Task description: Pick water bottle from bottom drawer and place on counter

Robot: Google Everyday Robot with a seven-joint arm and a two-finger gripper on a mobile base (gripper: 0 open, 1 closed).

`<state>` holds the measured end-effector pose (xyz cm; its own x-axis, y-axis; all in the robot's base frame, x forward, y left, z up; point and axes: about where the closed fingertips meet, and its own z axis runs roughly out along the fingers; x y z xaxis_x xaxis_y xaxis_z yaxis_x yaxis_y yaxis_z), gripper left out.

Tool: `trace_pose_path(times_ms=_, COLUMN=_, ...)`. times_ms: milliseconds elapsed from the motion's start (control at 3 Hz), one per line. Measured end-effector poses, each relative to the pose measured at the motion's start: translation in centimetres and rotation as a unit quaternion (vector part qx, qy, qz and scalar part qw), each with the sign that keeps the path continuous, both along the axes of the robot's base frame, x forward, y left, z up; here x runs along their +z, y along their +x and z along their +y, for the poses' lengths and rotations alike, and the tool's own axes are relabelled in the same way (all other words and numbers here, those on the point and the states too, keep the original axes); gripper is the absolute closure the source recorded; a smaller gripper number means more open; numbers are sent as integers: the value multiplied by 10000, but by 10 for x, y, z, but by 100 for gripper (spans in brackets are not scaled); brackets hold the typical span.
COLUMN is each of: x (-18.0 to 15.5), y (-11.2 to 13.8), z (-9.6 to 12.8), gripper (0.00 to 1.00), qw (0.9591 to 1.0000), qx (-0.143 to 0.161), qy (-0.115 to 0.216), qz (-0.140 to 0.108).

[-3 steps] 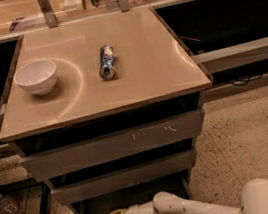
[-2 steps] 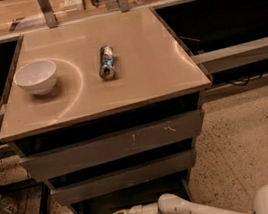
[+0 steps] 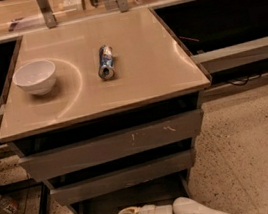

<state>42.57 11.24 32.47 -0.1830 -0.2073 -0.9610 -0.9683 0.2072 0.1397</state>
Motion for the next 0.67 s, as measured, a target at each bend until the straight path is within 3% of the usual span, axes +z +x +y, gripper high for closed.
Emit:
trace_pose_path(times_ms=333, x=34, y=0, z=-23, gripper=100, qw=9992, qx=-321, qy=-203, qz=92)
trace_pose_path(times_ms=667, x=72, y=16, z=-40, gripper=100, qw=9983, qx=-393, qy=-428, qz=96)
